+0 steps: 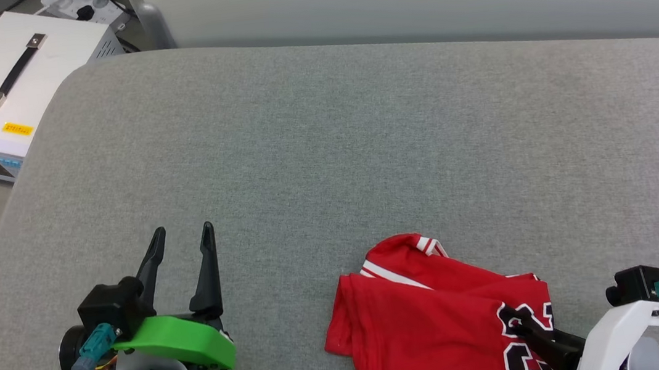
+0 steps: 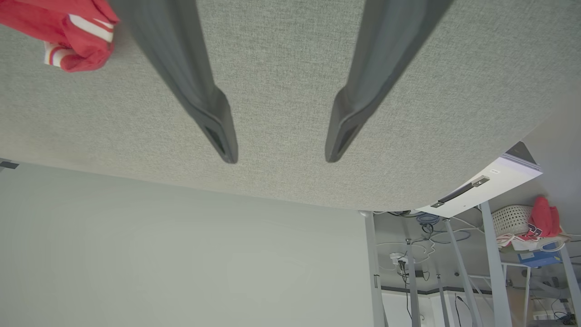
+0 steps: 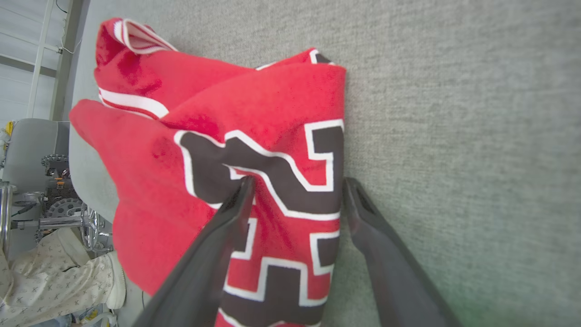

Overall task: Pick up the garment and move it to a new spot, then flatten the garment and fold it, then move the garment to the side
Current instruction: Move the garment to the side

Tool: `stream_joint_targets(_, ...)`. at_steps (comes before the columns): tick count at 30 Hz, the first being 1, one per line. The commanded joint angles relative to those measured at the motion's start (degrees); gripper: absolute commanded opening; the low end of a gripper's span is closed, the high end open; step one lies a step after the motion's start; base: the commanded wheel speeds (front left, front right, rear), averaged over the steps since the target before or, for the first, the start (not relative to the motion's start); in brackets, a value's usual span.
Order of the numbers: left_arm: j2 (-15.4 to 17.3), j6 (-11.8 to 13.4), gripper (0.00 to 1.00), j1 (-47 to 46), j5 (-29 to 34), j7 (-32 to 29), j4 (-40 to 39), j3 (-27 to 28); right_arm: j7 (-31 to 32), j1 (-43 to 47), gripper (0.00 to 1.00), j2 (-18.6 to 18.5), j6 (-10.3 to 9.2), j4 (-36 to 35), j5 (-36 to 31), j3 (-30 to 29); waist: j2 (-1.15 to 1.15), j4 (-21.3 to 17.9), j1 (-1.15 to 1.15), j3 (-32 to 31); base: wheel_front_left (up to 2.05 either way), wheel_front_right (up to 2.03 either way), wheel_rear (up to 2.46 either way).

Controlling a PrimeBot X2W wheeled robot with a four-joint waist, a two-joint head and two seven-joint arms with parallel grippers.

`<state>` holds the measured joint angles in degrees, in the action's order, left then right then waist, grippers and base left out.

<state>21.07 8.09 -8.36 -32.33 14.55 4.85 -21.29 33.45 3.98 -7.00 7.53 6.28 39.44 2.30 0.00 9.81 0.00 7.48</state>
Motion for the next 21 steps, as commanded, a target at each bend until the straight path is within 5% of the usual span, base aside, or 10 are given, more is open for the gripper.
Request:
stream_joint_targets(1,-0.55,-0.52,1.00,-1.10,0.43,0.30,0.17,0.36,1.64,-0.83,1.00,0.03,-0.04,2.34,1.02,0.80,0.00,1.23,0.00,1.60,0.00,0.00,0.00)
stream_joint_targets(4,-0.86,-0.95,1.00,-1.38,0.64,0.35,0.70,0.64,4.29,-1.44,1.00,0.05,-0.04,5.52,2.15,1.68,0.00,1.50,0.00,1.98,0.00,0.00,0.00)
stream_joint_targets(5,-0.98,-1.08,1.00,-1.44,0.72,0.37,0.86,0.77,5.15,-1.56,0.44,0.04,-0.04,6.34,2.28,1.93,0.00,1.58,0.00,2.09,0.00,0.00,0.00)
stream_joint_targets(6,-1.06,-1.17,1.00,-1.48,0.79,0.38,0.99,0.87,5.66,-1.65,0.35,0.09,-0.04,6.82,2.44,2.01,0.00,1.62,0.00,2.19,0.00,0.00,0.00)
stream_joint_targets(7,-1.15,-1.26,1.00,-1.52,0.87,0.39,1.13,1.01,6.21,-1.77,0.00,0.24,-0.04,7.26,2.74,2.02,0.00,1.61,0.00,2.26,0.00,0.00,0.00)
stream_joint_targets(21,-1.42,-1.63,1.00,0.87,2.03,0.44,2.49,1.61,3.48,-3.20,0.00,-2.56,-0.04,1.61,0.03,2.73,0.00,-1.64,0.00,-3.52,0.00,0.00,0.00)
